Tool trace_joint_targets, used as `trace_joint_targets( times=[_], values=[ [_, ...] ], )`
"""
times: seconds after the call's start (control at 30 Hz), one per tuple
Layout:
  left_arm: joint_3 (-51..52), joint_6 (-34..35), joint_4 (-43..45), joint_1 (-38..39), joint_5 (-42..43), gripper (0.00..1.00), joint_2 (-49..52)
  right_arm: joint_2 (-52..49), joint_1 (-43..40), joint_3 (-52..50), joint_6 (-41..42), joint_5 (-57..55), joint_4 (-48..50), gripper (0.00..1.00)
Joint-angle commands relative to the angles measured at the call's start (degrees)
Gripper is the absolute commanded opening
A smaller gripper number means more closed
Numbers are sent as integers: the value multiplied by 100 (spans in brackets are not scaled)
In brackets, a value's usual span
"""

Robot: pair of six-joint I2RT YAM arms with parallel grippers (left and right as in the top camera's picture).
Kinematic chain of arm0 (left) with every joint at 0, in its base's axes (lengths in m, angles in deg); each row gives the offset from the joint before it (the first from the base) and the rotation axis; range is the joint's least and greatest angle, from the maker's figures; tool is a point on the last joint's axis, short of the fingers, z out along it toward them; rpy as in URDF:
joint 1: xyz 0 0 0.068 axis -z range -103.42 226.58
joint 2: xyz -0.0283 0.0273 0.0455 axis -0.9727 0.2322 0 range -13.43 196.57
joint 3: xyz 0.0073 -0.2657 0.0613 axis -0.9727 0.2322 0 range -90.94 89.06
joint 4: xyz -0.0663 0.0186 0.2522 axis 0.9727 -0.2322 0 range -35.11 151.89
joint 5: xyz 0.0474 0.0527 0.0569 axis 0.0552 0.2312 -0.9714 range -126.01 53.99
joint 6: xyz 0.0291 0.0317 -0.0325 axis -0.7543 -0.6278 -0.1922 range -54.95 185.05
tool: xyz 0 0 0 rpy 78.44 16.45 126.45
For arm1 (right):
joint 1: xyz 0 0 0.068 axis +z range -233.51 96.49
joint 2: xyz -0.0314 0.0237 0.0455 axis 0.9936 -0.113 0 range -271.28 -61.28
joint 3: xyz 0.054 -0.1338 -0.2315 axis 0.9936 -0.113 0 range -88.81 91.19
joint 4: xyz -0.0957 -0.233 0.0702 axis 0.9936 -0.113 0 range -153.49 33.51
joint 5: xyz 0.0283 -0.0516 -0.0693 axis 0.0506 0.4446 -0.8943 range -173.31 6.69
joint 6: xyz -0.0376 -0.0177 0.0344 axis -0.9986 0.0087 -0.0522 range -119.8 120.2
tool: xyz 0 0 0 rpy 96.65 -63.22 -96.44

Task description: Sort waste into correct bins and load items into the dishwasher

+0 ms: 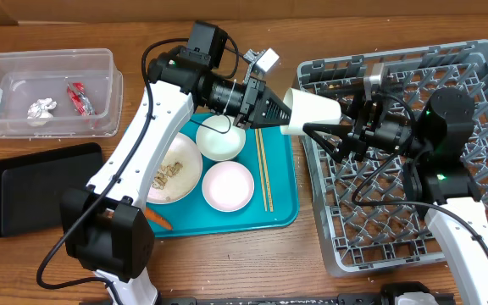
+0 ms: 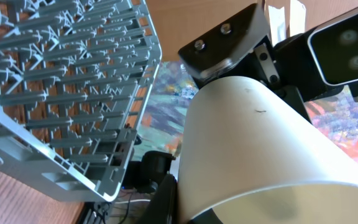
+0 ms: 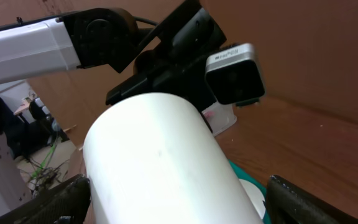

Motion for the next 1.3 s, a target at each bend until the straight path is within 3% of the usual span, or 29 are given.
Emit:
trace_joint_targets(
  times=[0.0,0.2,0.43,0.83,1.07,1.27],
  values=[
    [-31,-55,153,26,52,4,-15,-28,-15,120,-17,201,-26,92],
    [-31,28,190,22,46,4,-15,-28,-15,118,-17,367,-22,84],
    [-31,26,190,22,24,5,-15,-28,-15,118,-17,367,-22,62],
    [-31,181,205,22,-323,12,-15,-28,-15,120,-17,411,-22,59],
    [-31,190,278,22,-317,9,-15,-28,-15,118,-17,411,-24,59],
    [-33,286,599,24,-28,4,-15,-28,-15,120,-17,409,-24,66]
  ],
)
